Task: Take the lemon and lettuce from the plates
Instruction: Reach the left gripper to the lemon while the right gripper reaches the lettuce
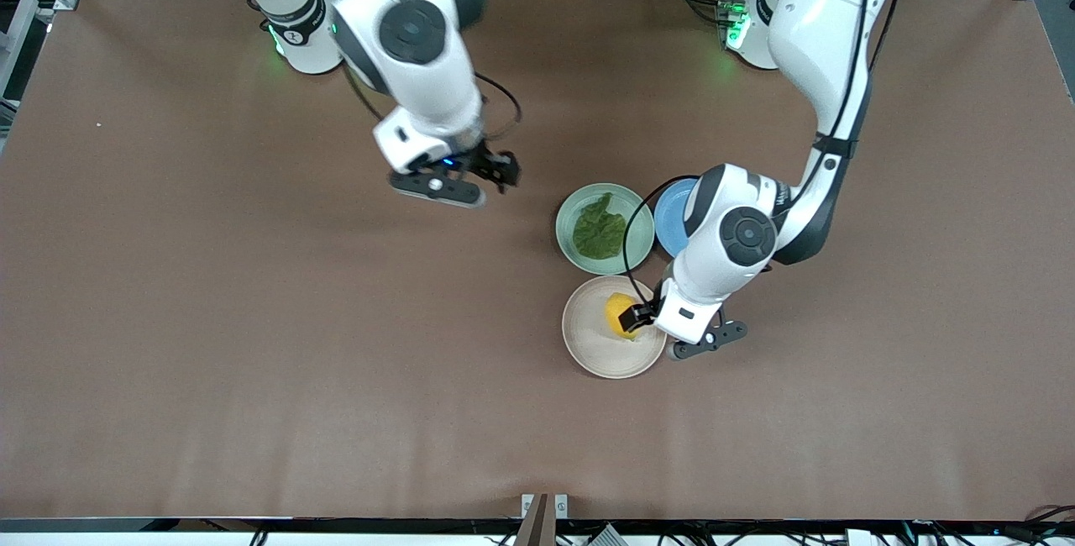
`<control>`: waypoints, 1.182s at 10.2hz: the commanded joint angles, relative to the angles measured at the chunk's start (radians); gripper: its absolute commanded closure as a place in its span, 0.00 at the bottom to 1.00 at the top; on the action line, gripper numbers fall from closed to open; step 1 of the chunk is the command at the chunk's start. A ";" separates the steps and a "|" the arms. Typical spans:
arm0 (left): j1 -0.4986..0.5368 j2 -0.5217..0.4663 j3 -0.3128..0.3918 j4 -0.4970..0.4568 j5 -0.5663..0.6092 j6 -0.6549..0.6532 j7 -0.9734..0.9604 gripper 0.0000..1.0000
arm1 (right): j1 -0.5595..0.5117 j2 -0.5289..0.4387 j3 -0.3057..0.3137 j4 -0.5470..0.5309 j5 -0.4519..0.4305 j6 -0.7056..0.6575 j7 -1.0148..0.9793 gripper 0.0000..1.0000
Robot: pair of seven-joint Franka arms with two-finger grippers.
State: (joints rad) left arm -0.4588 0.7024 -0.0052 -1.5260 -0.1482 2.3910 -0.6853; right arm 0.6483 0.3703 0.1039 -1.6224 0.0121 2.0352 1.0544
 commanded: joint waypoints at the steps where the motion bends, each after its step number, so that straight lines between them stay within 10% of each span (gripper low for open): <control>1: -0.040 0.057 0.008 0.023 -0.022 0.057 -0.011 0.00 | 0.109 0.163 -0.012 0.050 -0.065 0.159 0.218 0.00; 5: -0.064 0.100 0.008 0.020 -0.021 0.080 -0.011 0.00 | 0.229 0.361 -0.010 0.176 -0.207 0.195 0.459 0.04; 7: -0.064 0.103 0.010 0.020 -0.021 0.080 -0.011 1.00 | 0.257 0.426 -0.010 0.229 -0.218 0.200 0.481 0.18; 12: -0.051 0.030 0.011 0.020 -0.021 0.068 -0.013 1.00 | 0.274 0.547 -0.013 0.383 -0.221 0.218 0.581 0.26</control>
State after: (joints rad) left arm -0.5108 0.7826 -0.0037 -1.4999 -0.1482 2.4722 -0.6858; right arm 0.9049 0.8628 0.0985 -1.3201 -0.1820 2.2534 1.5876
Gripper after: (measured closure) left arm 0.348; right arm 0.251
